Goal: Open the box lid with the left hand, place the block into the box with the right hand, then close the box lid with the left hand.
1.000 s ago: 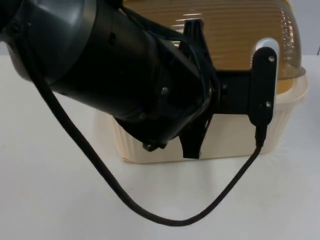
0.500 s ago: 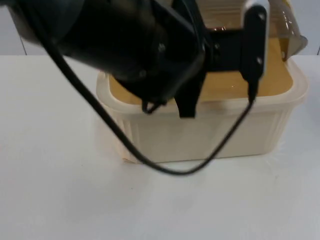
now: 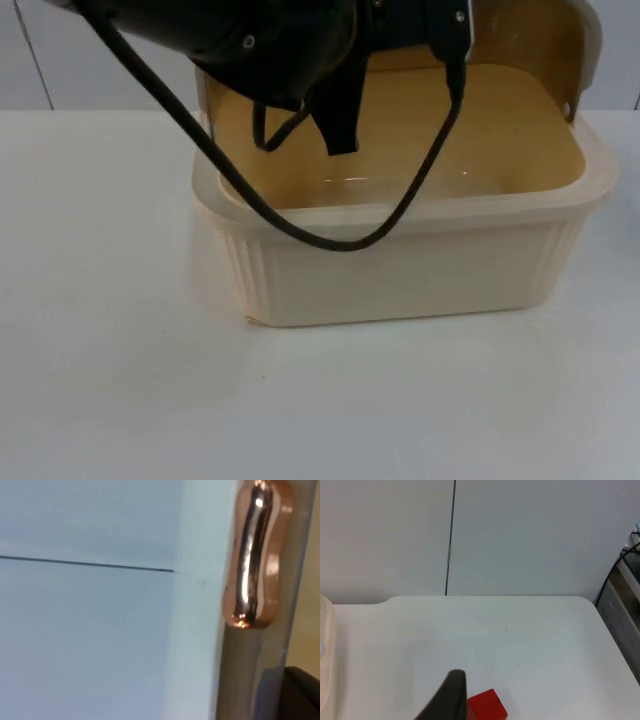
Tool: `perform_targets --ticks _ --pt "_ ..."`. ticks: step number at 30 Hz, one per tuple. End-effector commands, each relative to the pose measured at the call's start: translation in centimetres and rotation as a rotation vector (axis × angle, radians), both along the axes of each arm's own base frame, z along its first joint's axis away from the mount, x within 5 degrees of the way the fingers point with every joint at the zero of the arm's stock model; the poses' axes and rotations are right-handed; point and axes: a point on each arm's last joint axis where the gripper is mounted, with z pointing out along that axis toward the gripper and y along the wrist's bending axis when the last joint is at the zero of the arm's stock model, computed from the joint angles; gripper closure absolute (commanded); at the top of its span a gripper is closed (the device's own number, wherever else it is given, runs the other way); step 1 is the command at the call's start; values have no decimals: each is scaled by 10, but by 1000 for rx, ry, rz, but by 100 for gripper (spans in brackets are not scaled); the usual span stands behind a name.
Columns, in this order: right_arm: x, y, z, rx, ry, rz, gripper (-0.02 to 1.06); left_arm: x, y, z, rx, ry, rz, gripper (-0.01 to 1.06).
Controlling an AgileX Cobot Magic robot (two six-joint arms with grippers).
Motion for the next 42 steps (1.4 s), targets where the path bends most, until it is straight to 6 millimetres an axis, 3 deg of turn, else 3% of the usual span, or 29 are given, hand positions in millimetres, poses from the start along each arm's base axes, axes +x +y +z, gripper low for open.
perform_targets --ticks 1,3,8,11,14,17,18,20,21,24,26,31,34,36,40,42 --pt "-1 0 4 -6 -19 4 -1 0 -1 1 -9 -4 8 105" --pt "-1 0 4 -6 -19 4 -1 -4 -3 2 -50 28 29 105" --pt "-1 0 4 -6 -19 4 -1 -31 -11 9 -284 294 27 105" --pt "-1 0 4 -6 -19 4 -1 -60 -8 36 -503 456 -116 105" --pt "-1 0 4 -6 -19 4 -1 -67 3 52 -571 451 -143 105" --pt "-1 1 4 -2 -18 5 -1 -64 38 85 -713 398 -78 105" --pt "-1 1 3 3 -18 7 -1 -59 61 102 -771 349 -25 105" --pt "-1 1 3 3 -18 7 -1 -57 70 108 -799 333 -5 105" --pt "-1 1 3 11 -20 4 -1 -55 95 125 -878 280 55 105" --pt "-1 1 3 14 -21 3 -1 -48 148 147 -1014 175 204 105" --pt "-1 1 3 14 -21 3 -1 -46 157 150 -1043 159 234 105" --pt "-1 1 3 14 -21 3 -1 -41 227 161 -1380 61 514 105" --pt "-1 1 3 14 -21 3 -1 -42 242 158 -1421 67 599 105" --pt "-1 1 3 14 -21 3 -1 -45 249 153 -1325 88 650 105" --pt "-1 1 3 14 -19 2 -1 -45 250 153 -1290 86 650 105" --pt "-1 1 3 17 -20 1 -1 -45 249 153 -1281 81 641 97"
